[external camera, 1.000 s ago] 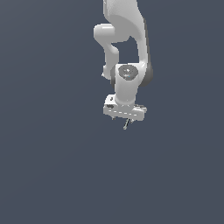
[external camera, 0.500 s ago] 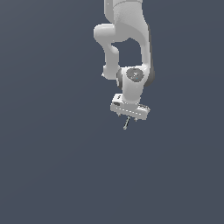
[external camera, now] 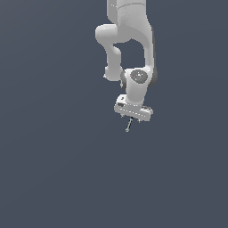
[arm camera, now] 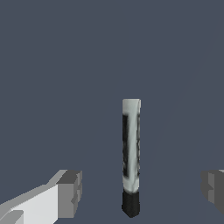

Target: Pick up the object and move it to a goal position.

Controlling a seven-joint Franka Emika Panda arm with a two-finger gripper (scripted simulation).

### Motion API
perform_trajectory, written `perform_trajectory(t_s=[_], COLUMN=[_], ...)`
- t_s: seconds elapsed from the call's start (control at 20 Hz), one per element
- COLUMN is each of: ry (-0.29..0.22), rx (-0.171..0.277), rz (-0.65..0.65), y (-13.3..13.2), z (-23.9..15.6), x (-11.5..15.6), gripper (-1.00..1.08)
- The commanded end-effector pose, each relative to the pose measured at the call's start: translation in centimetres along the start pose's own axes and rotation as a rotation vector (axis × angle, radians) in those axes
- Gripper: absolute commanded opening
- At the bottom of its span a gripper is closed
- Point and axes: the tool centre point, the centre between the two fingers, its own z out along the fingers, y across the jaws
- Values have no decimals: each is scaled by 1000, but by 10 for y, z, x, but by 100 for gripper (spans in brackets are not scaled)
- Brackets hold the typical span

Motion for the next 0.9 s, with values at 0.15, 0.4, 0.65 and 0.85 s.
perform_trajectory(t_s=[0.15,0.4,0.65,0.85], ry=[0,1,1,1], rx=[0,0,0,0], rz=[1,3,3,3], y=[0,1,1,0], z=[7,29,46,50], x=[0,-1,-1,-1], gripper=[100,100,100,100])
